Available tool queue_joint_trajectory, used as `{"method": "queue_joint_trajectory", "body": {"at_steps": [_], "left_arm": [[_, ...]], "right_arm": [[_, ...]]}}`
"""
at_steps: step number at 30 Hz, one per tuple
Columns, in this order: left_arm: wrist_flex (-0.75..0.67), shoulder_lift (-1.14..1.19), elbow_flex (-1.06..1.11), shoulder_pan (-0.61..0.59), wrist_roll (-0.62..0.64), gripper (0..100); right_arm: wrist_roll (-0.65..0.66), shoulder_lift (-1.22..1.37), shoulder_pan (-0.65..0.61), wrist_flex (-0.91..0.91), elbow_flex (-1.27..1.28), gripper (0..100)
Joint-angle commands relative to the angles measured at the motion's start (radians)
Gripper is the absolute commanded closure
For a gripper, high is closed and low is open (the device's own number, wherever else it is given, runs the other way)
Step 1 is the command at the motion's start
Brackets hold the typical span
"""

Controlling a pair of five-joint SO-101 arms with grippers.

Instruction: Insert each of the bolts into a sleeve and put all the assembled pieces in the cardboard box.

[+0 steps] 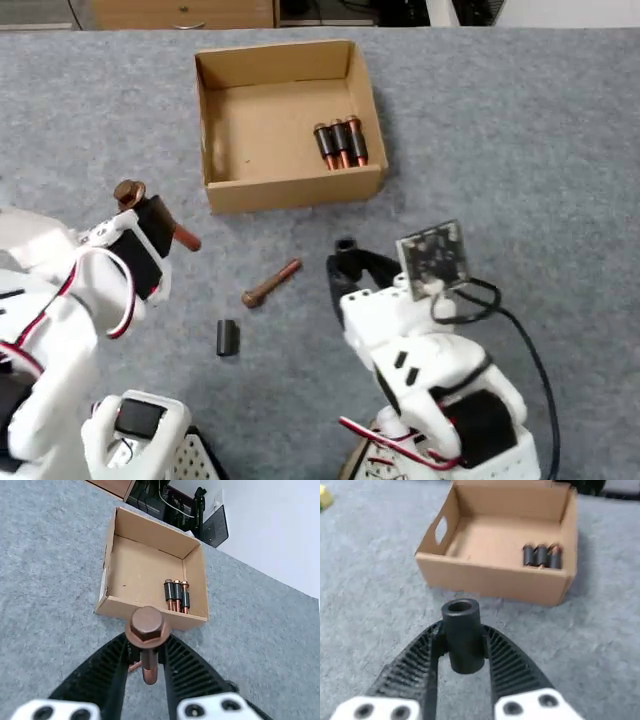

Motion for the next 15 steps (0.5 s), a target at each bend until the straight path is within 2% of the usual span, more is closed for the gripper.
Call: {"method": "queue_joint_trajectory", "body": {"at_steps": [1, 5, 9, 15], "left_arm": [[-0.063, -0.030, 0.109, 0.143, -0.021, 98], [-0.169, -0.041, 0.218, 0.226, -0.037, 98], [-0.311, -0.041, 0.336, 0.270, -0.181, 98], [-0.411, -0.033, 0.414, 0.305, -0.169, 98]], "right_arm": [[-0.005, -0.002, -0.041, -0.066, 0.031, 99.7], [0.058, 0.001, -0.090, -0.084, 0.101, 99.7], [0.100, -0.005, -0.125, -0.109, 0.140, 99.7], [0.098, -0.005, -0.127, -0.222, 0.219, 99.7]]}}
